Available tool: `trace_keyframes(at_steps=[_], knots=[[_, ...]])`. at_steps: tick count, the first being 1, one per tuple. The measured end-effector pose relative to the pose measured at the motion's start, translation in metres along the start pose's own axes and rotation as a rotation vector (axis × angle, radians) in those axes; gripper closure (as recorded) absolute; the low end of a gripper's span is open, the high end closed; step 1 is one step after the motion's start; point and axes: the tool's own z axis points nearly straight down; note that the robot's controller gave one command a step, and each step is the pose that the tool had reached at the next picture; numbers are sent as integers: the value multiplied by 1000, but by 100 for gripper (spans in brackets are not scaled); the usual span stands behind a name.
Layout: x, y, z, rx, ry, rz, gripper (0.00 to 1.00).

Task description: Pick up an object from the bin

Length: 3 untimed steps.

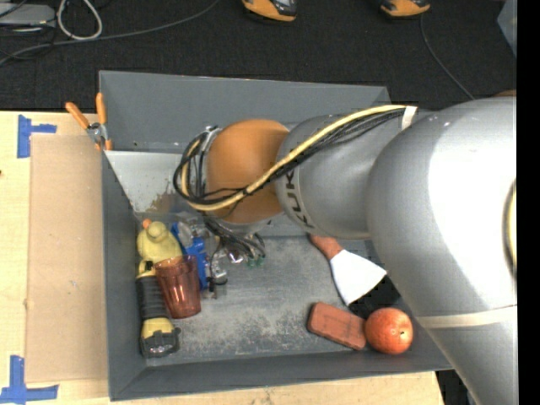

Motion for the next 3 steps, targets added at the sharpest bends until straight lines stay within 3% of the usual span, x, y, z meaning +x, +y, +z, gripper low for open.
trace_keyframes(at_steps=[1, 2, 3], knots=[[-3, 2, 2, 1, -2, 149, 0], [-1, 13, 3, 2, -7, -117, 0], [0, 9, 4, -1, -8, -46, 0]])
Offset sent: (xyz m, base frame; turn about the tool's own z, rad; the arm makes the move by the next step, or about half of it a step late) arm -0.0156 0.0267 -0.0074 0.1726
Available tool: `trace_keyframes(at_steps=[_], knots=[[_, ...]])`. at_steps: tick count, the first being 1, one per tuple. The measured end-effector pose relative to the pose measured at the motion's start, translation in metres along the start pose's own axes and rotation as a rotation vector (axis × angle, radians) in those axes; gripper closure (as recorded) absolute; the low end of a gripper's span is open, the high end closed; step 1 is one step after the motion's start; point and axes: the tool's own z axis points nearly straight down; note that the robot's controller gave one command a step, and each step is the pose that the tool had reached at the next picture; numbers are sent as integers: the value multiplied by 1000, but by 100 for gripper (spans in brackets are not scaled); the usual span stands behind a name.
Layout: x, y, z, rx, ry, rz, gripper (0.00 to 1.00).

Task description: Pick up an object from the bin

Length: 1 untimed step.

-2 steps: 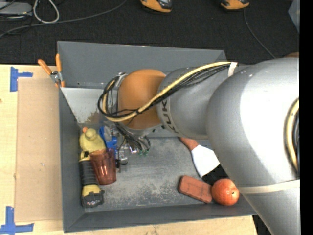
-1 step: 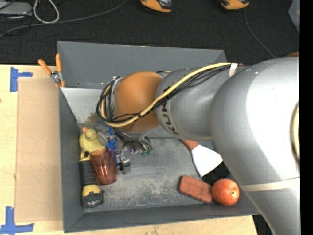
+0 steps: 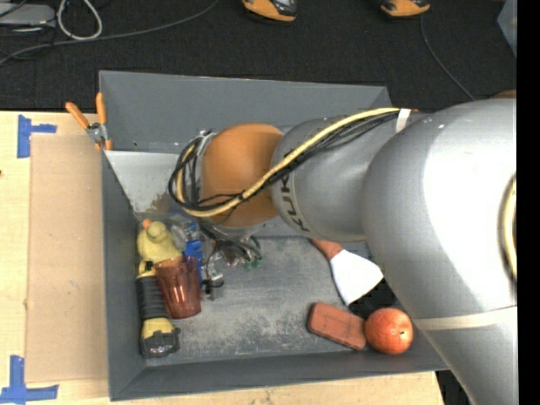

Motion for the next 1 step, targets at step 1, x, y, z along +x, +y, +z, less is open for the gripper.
trace_keyframes(at_steps=[1], knots=[[20, 33, -5, 20, -9, -17, 0]])
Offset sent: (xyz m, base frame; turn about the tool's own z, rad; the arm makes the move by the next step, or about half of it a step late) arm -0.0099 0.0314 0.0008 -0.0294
